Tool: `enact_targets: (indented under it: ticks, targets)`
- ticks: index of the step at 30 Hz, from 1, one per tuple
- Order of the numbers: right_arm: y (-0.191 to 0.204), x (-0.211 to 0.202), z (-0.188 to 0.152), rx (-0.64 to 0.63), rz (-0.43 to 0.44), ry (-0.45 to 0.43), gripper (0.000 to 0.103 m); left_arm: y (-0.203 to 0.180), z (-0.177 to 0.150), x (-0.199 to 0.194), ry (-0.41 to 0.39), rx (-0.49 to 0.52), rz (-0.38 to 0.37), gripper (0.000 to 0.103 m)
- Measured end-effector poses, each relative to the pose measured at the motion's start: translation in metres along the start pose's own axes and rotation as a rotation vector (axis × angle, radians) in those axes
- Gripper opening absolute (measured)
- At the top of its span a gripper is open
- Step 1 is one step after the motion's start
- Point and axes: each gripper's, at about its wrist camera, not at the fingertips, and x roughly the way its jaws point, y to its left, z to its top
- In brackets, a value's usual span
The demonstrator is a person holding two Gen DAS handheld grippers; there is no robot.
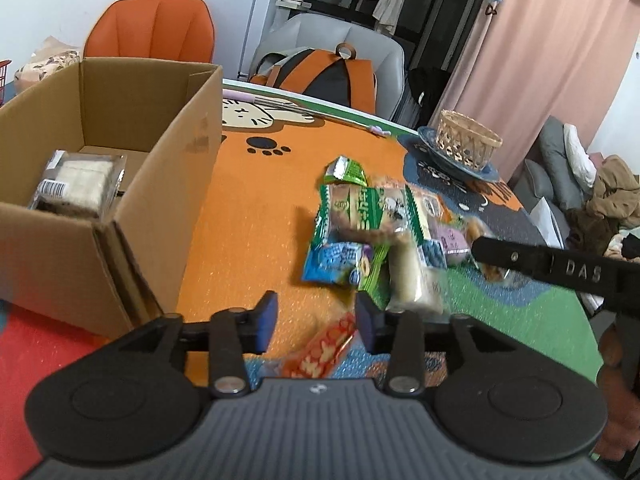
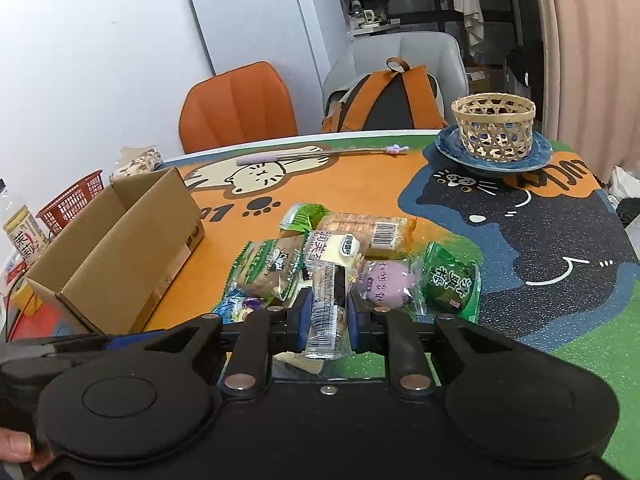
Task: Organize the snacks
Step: 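Grasp the red sausage stick with the left tool while the right grasps a clear-wrapped bar, then lower both held snacks into the cardboard box and open both tools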
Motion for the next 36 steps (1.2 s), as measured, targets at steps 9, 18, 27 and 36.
enact_targets:
  ticks: [9,18,27,36]
  targets:
    - [-0.003,0.003,-0.007,0.011,0.004,0.015,0.020,-0.004,-0.013,0.008,0.035,0.030,-0.055,0.051]
    - [-0.006,0.001,-0.007,0.021,0.007,0.014,0.020,-0.012,-0.017,0.010,0.042,0.063,-0.078,0.019]
    - [0.000,-0.003,0.001,0.012,0.033,-0.009,0.020,-0.010,0.000,-0.008,-0.031,0.048,-0.049,0.018]
    - [0.017,-0.004,0.015,-0.022,0.060,-0.039,0.020,0.000,0.021,-0.026,-0.102,0.031,-0.037,0.018]
